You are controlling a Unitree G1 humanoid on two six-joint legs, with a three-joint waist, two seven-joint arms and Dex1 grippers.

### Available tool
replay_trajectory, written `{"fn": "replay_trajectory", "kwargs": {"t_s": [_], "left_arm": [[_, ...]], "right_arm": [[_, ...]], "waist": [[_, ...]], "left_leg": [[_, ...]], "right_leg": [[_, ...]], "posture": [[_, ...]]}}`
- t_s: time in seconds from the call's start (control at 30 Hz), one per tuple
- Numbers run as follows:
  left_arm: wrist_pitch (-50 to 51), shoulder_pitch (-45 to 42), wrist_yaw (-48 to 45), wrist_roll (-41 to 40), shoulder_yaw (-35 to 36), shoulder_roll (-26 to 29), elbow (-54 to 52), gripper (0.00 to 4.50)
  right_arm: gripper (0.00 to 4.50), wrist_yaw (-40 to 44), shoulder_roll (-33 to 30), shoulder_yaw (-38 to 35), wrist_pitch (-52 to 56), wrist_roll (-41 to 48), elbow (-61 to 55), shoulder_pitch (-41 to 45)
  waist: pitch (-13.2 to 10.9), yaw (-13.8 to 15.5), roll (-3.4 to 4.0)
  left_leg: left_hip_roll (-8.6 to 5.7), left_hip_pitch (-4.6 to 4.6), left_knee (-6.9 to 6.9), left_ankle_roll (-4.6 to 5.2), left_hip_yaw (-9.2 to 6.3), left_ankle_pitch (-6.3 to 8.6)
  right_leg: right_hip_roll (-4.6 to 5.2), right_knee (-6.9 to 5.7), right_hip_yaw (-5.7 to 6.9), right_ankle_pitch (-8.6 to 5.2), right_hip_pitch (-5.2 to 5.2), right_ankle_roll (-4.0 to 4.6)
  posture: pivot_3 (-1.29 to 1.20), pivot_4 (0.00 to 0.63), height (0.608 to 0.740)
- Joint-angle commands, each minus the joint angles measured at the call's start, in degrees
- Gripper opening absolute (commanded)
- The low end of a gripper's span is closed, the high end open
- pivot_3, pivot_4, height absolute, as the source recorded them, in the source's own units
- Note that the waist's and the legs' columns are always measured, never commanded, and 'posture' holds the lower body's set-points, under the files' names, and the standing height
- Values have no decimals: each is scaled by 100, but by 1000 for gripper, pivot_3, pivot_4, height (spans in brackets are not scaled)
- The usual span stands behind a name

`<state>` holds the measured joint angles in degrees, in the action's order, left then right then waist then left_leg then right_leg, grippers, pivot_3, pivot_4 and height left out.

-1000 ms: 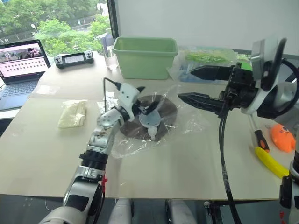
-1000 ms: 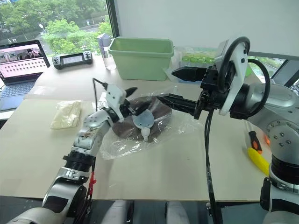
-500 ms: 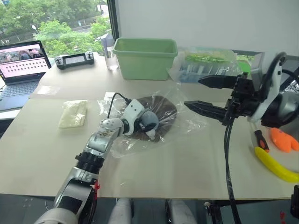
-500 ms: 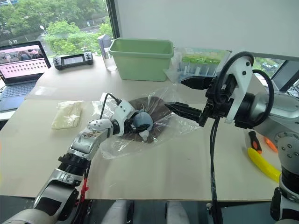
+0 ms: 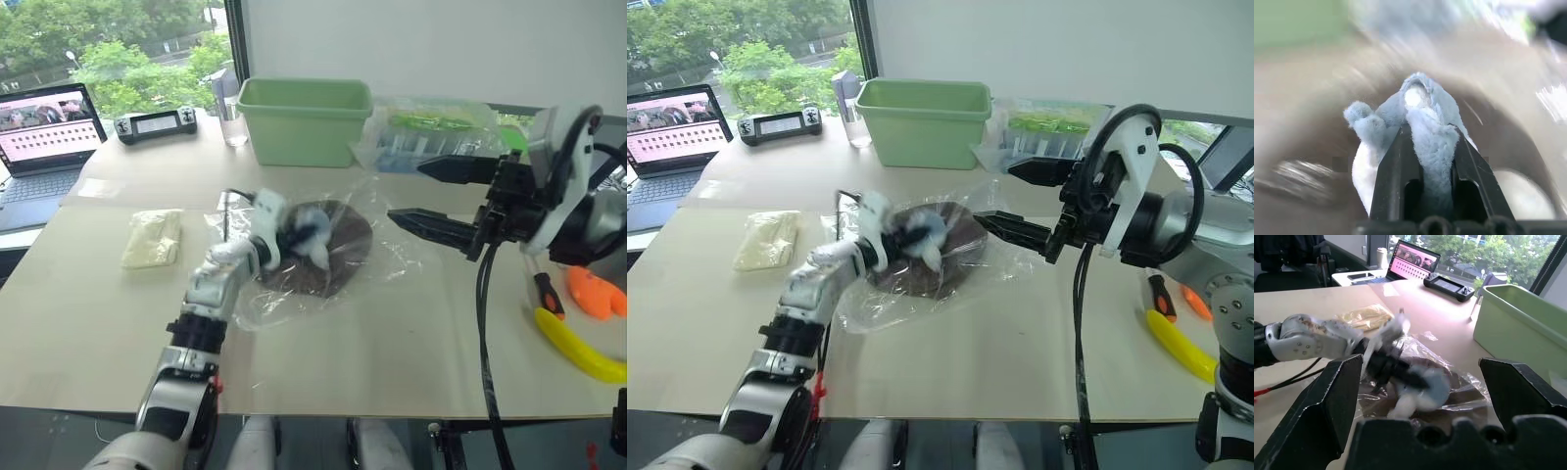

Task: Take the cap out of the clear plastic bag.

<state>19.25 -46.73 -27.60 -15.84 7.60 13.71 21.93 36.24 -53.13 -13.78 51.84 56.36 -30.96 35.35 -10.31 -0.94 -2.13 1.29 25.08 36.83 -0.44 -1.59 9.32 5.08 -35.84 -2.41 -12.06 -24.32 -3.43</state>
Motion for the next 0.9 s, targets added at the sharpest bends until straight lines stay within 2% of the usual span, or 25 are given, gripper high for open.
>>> {"fn": "replay_trajectory", "kwargs": {"t_s": [0.03, 0.17, 0.27, 0.33, 0.5, 0.63, 0.7, 0.77, 0.8, 0.9], "left_arm": [[-1030, -591, 1165, 126, 1008, 615, 632, 57], [-1521, -549, 2432, 876, 1247, 1663, 1610, 57], [-1756, -342, 3017, 1199, 1379, 2311, 2247, 57], [-1938, -181, 3255, 1235, 1467, 2558, 2578, 57], [-2000, 214, 3459, 1131, 1606, 2761, 3179, 57], [-1818, 429, 3153, 933, 1634, 2577, 3547, 57], [-1862, 529, 2887, 877, 1580, 2452, 3611, 1080], [-1897, 561, 2735, 790, 1595, 2379, 3611, 1612], [-1909, 562, 2705, 749, 1614, 2366, 3622, 2112], [-1949, 577, 2805, 759, 1630, 2380, 3652, 3110]], "right_arm": [[4500, 68, 72, 31, -201, -94, 43, 194], [4500, 169, 222, 180, -277, -182, 143, 307], [4500, 247, 334, 276, -335, -258, 225, 389], [4500, 292, 394, 329, -376, -307, 281, 435], [4500, 444, 507, 442, -420, -419, 365, 521], [4500, 521, 566, 503, -445, -477, 442, 584], [4500, 543, 593, 514, -428, -469, 470, 604], [4500, 561, 604, 519, -399, -461, 480, 614], [4500, 569, 605, 520, -375, -452, 484, 621], [4500, 583, 607, 526, -329, -436, 489, 632]], "waist": [[0, -34, 1], [1, -79, 2], [-2, -29, -3], [-5, -9, -10], [-6, 148, -16], [-6, 171, -17], [-5, 169, -18], [-4, 171, -16], [-3, 170, -14], [-3, 172, -14]], "left_leg": [[0, -1, -1, 0, 1, 0], [-2, -10, -14, 1, 4, 1], [-5, -8, -15, 0, 3, 2], [-4, -5, -15, -1, 4, 2], [-5, 1, -14, -6, 3, 1], [-4, 1, -14, -11, 6, -1], [-3, 1, -14, -11, 7, -1], [-2, 1, -14, -11, 6, -1], [-2, -1, -14, -11, 7, -1], [-2, -1, -14, -11, 7, -2]], "right_leg": [[0, 0, -1, 0, 0, 0], [1, -1, -5, -1, 1, -2], [5, 1, -2, -1, 2, -3], [6, 3, -1, 1, 0, -3], [16, 8, 12, 12, 0, 13], [18, 11, 15, 21, 0, 26], [18, 10, 15, 25, -2, 32], [17, 9, 18, 27, -1, 36], [18, 6, 17, 28, -1, 37], [18, 4, 18, 28, 0, 38]], "posture": [[0, 150, 740], [0, 150, 740], [0, 150, 740], [0, 150, 740], [0, 150, 740], [0, 150, 740], [0, 150, 740], [0, 150, 740], [0, 150, 740], [0, 150, 740]]}}
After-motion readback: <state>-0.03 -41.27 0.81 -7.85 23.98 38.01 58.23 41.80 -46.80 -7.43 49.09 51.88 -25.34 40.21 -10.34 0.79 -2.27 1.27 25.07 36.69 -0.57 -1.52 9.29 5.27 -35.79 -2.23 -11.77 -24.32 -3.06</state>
